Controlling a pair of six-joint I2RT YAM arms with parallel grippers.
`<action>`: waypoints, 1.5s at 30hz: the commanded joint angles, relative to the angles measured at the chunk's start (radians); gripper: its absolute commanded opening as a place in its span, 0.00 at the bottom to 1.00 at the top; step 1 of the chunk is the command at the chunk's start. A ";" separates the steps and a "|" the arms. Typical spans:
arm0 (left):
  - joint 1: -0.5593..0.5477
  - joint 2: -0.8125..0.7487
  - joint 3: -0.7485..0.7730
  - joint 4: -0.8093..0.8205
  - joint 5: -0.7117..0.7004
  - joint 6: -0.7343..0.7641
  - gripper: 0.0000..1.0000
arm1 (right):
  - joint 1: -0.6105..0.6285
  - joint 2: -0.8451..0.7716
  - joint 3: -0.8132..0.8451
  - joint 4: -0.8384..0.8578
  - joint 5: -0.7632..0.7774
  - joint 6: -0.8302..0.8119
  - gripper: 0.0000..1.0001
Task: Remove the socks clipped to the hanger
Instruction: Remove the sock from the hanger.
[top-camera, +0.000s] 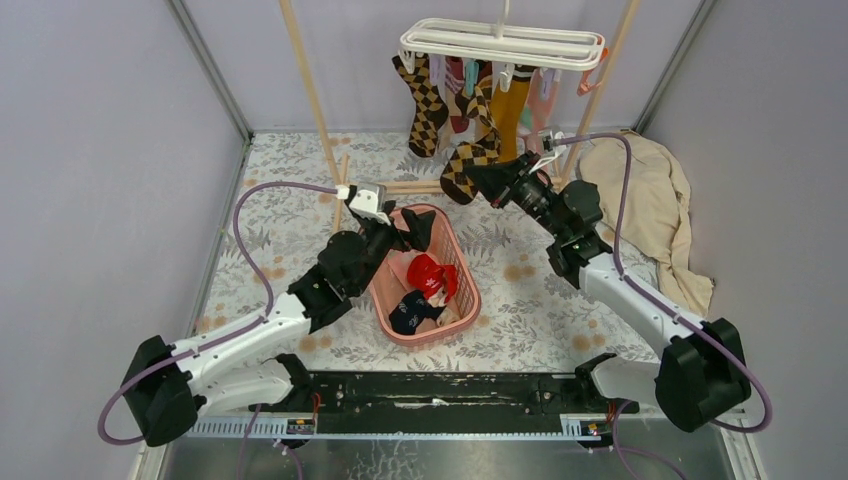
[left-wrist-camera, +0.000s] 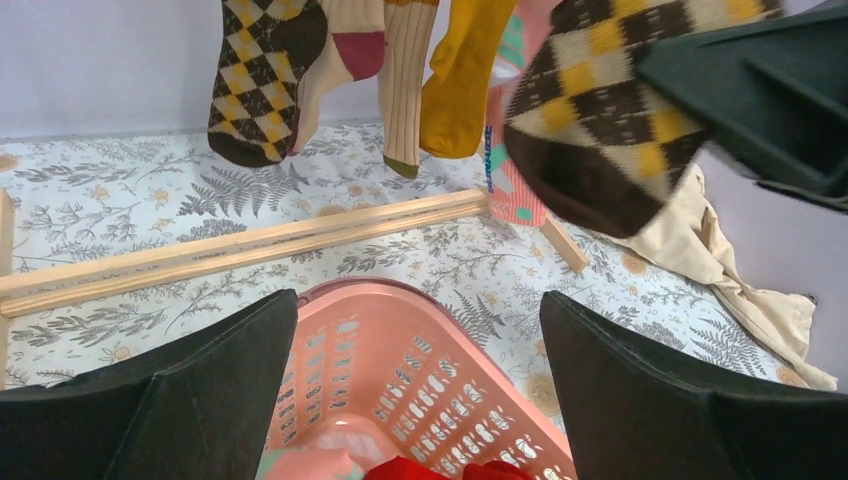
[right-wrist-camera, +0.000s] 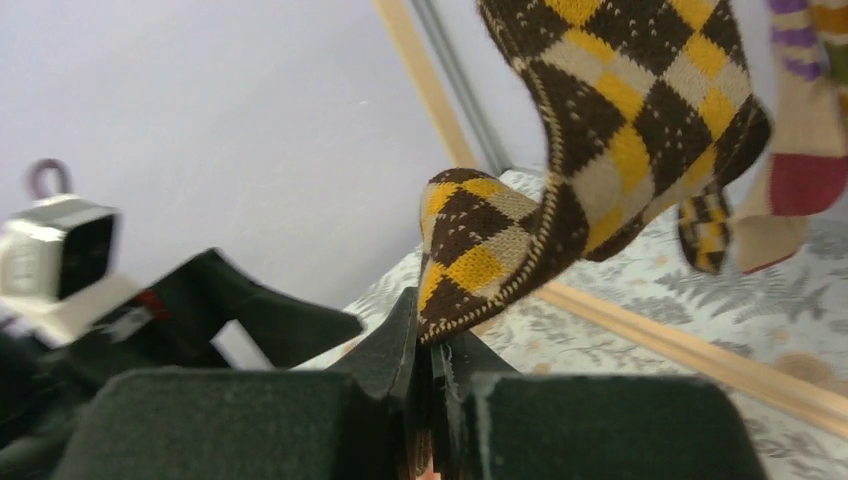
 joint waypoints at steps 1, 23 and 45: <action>0.052 0.009 -0.045 0.209 0.161 -0.036 0.99 | 0.006 -0.046 0.009 -0.022 -0.120 0.146 0.05; 0.257 0.146 -0.079 0.508 0.599 -0.252 0.99 | 0.005 0.081 -0.051 0.294 -0.255 0.428 0.03; 0.408 0.251 -0.049 0.617 0.803 -0.410 0.29 | 0.013 0.137 -0.028 0.315 -0.234 0.430 0.18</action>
